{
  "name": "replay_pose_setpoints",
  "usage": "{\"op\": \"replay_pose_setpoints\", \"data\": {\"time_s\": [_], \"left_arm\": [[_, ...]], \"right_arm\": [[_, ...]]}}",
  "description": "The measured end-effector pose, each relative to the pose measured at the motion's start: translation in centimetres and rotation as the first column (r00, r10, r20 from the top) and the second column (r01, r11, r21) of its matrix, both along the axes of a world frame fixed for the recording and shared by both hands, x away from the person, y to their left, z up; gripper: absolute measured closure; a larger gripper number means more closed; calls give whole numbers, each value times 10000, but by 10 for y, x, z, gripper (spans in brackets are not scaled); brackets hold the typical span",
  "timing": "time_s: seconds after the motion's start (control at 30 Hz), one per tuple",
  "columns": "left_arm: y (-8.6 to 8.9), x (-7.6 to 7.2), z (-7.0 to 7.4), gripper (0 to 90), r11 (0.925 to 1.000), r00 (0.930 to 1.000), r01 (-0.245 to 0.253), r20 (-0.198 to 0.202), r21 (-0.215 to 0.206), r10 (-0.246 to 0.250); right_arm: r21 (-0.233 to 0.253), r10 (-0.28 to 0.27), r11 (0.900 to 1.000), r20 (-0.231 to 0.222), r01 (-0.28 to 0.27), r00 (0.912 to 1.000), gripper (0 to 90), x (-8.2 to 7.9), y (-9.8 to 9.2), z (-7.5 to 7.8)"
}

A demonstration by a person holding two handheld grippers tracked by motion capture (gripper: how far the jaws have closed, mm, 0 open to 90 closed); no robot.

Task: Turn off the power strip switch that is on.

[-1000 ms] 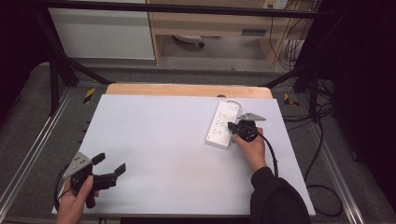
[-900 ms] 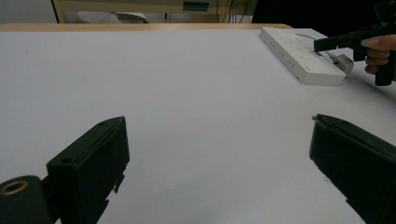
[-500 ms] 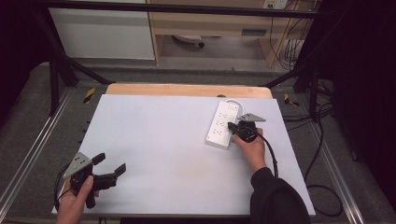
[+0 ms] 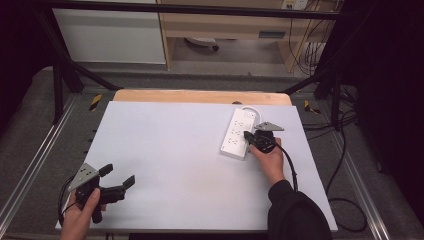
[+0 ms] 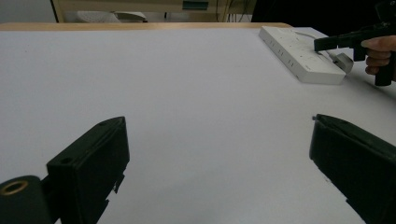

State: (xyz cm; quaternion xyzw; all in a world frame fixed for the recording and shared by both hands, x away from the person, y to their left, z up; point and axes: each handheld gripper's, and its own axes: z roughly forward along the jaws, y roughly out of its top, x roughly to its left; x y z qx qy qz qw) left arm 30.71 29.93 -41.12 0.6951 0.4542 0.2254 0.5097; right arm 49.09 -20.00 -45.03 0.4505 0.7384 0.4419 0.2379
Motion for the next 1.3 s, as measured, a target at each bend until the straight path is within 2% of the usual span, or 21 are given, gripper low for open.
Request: {"op": "replay_pose_setpoints", "data": {"time_s": [0.57,1.3], "left_arm": [[0,0,0,49,10000,10000,14,-14,5,-14],[0,0,0,49,10000,10000,8,-28,-20,-8]], "right_arm": [[-84,175,9998,-65,-175,9998,900,-1,3,-1],[-79,-108,9999,-130,107,9999,900,4,-1,0]]}}
